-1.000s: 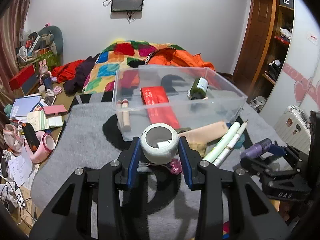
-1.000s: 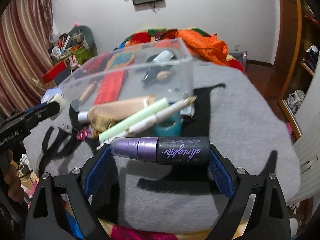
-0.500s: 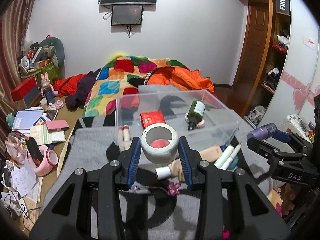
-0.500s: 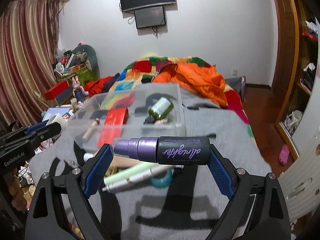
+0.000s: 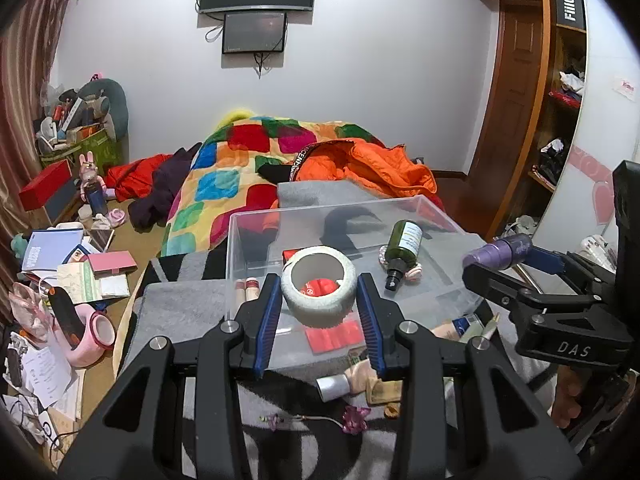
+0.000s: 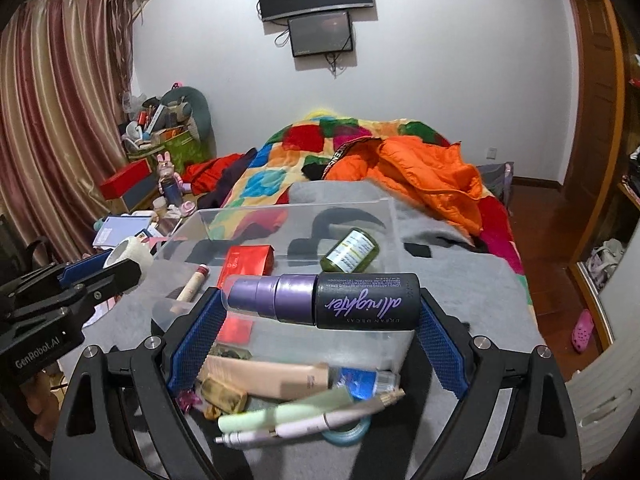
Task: Organize objects
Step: 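Place the tape roll in the box with the left tool while the right releases the purple bottle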
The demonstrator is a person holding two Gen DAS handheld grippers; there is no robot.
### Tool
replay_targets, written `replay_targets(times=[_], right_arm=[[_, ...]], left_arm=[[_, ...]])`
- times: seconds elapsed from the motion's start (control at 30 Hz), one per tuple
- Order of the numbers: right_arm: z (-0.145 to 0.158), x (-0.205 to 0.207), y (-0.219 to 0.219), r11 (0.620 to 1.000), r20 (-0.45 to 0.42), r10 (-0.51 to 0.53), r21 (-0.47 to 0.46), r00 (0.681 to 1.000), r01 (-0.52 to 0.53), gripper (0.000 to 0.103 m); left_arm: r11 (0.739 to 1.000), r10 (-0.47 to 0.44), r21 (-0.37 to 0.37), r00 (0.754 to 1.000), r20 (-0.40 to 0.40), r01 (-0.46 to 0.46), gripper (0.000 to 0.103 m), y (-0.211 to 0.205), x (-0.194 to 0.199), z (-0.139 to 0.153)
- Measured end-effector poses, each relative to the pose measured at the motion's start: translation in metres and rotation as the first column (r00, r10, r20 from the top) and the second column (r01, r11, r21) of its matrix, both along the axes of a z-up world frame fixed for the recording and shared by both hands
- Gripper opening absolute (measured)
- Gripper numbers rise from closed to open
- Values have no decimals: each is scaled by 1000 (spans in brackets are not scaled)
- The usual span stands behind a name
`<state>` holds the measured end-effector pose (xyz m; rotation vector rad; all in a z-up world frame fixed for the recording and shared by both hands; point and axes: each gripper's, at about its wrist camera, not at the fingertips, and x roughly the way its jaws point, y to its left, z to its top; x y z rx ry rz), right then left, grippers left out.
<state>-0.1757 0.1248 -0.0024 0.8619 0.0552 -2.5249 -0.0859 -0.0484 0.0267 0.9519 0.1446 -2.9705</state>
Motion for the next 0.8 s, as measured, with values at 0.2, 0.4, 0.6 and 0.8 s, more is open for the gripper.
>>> replay_targets(times=[0.2,0.4,0.6,0.8], right_arm=[[-8,-15,-16,999,17,26,22,1000,-27,91],[-17,-27,-28,998,32,43,49,999,-45,91],[-25,-34,-32,996,45,46,76,998,-49,91],[-32,-38,-35,994,59,57,91,997,-62,91]], left_arm=[[1000,-1,0,1000,25,1,38,-4,-16,-9],[1000,-10,-4,999,49,10,38,-6,-31,-20],[1000,-17,-8,997,81,18,38,-5,-44,-31],[1000,-27,-8,995,98,28,38,-2,-49,-38]])
